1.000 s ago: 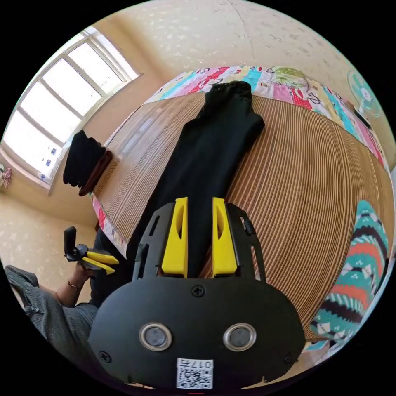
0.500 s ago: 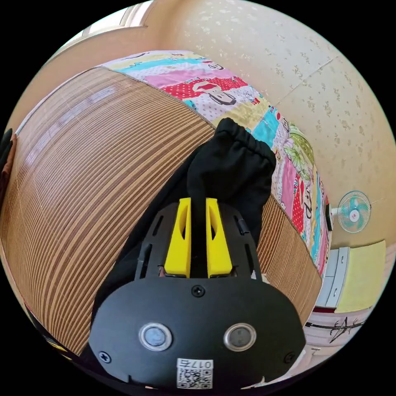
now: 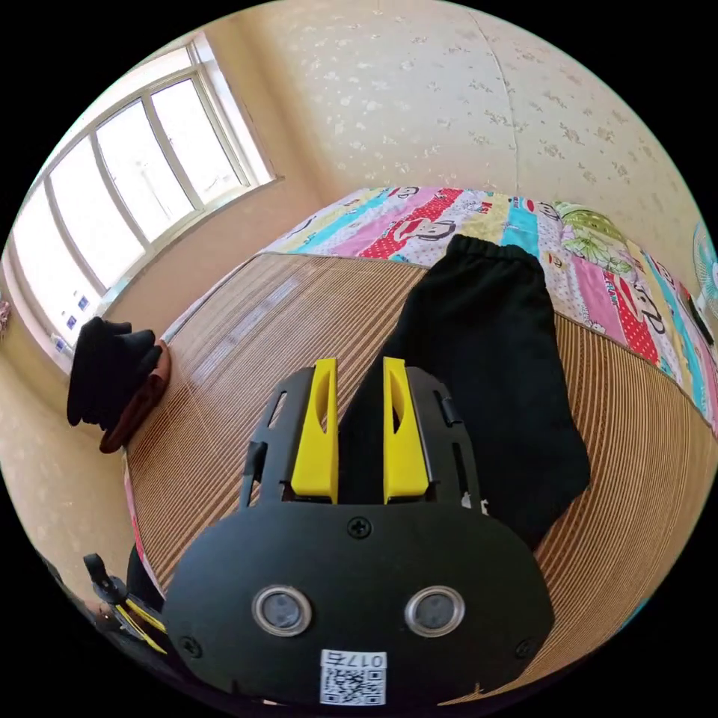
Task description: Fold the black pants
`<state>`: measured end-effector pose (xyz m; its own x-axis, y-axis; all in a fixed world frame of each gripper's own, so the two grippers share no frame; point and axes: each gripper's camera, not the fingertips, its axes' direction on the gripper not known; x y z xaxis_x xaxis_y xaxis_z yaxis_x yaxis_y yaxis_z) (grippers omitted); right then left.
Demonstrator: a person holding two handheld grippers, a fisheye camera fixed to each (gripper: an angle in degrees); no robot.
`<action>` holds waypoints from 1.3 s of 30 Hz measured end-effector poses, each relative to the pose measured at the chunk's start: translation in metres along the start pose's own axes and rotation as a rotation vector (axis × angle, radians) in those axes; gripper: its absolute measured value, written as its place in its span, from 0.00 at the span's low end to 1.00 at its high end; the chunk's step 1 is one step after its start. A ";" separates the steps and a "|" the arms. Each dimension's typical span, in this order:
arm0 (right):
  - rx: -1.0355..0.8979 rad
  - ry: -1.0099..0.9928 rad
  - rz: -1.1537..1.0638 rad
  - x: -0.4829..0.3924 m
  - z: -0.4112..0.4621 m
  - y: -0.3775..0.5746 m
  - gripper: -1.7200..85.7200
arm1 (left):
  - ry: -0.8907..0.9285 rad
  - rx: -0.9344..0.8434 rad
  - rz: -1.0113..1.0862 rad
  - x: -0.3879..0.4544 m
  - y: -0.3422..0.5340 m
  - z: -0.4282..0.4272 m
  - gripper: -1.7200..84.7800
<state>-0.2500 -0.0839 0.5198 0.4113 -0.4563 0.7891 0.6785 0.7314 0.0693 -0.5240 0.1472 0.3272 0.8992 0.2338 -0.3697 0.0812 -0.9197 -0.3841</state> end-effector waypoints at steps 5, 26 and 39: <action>-0.188 0.023 0.144 0.008 -0.080 0.167 0.14 | -0.088 0.043 0.049 0.014 -0.025 0.025 0.16; -0.189 0.032 0.293 -0.052 -0.163 0.346 0.06 | -0.672 -0.131 0.087 0.080 -0.012 0.164 0.07; -0.168 -0.197 0.425 -0.007 -0.171 0.381 0.05 | -0.392 -0.175 0.107 0.061 -0.007 0.120 0.04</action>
<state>0.1099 0.1114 0.4367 0.5615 -0.0192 0.8273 0.5710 0.7326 -0.3706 -0.5210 0.2061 0.2060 0.6780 0.2056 -0.7057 0.0989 -0.9769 -0.1896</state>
